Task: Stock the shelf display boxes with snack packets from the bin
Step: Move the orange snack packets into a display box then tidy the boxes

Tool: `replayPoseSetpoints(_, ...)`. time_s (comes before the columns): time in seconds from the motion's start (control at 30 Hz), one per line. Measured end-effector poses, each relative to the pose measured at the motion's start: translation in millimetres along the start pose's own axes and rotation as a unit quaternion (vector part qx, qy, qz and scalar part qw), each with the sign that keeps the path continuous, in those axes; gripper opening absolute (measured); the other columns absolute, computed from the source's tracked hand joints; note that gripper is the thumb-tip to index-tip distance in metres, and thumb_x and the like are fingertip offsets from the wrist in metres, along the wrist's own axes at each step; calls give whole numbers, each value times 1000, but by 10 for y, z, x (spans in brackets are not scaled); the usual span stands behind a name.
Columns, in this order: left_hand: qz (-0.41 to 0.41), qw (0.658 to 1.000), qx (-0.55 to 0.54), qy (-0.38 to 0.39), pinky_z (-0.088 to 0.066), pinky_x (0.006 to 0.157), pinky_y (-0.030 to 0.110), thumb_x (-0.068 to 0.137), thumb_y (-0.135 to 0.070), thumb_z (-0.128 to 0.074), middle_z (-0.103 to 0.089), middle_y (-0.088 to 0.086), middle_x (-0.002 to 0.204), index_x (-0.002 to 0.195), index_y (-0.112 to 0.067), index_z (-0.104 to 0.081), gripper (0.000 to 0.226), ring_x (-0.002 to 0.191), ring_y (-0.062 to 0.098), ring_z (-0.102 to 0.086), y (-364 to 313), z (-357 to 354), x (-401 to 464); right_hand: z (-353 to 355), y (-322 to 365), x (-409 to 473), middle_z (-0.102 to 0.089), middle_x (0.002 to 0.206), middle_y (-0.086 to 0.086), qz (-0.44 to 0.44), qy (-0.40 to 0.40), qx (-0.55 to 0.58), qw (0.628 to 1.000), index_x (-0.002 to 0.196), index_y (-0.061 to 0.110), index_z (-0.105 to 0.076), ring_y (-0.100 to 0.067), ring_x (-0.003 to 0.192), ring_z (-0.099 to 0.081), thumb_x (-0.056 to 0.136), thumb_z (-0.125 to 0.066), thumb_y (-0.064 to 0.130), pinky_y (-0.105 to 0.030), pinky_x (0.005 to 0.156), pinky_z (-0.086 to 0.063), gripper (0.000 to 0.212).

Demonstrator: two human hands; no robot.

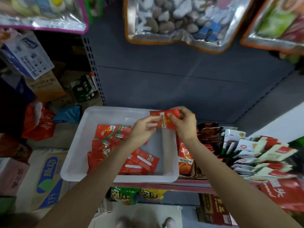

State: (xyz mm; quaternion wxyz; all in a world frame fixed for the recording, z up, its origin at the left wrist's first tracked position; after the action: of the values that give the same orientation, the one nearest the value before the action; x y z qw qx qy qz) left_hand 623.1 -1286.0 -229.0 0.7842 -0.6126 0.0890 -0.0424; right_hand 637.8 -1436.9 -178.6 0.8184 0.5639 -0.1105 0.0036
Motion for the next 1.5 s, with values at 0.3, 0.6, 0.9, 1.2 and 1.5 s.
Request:
replayPoseSetpoints(0.3,-24,949,282,140,-26,111,26,78,7,-51,-35,7,147,142,-15,-38,69,136,20,-32,-221,-934,408,1092,138,180,-66,72,9,32,-110,-27,993,82,17,-66,-5,68,-63,86,-66,21,-26,65,-50,6)
replayPoseSetpoints(0.6,-78,927,354,95,-33,106,35,82,1,-52,-46,8,122,125,-15,-58,47,123,22,-39,-374,-928,376,1105,105,320,-65,77,9,30,-37,-41,998,86,19,-64,-6,74,-64,87,-65,22,-22,68,-51,3)
replayPoseSetpoints(0.9,-89,915,375,117,-32,109,42,80,6,-49,-23,2,152,125,-30,-59,59,140,22,-22,-313,-877,221,723,28,436,-63,77,-7,27,107,-244,964,84,1,-61,-25,74,-59,87,-59,12,-33,68,-46,12)
replayPoseSetpoints(1.2,-69,914,373,147,-27,113,42,81,6,-47,-23,-6,155,131,-34,-52,65,141,17,-21,-268,-954,205,363,-248,363,-65,106,-11,9,278,-381,882,103,14,-68,-29,98,-61,87,-61,16,-38,83,-50,18)
replayPoseSetpoints(1.5,-82,960,267,21,-30,100,18,88,1,-53,-53,5,133,125,-14,-59,40,125,20,-45,-315,-645,178,492,-311,311,-70,102,-4,-20,165,-289,943,105,17,-68,-21,96,-65,88,-57,10,-39,86,-53,22)
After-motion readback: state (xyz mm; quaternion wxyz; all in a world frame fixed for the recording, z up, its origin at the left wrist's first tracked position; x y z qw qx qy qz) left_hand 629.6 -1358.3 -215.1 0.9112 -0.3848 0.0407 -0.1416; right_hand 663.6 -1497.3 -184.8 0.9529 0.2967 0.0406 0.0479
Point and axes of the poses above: each hand's wrist, its own x-axis towards the middle knuckle, its own z-axis out of the back of the hand, y = z × x, the point moved 9 cm from there along x, towards the middle knuckle
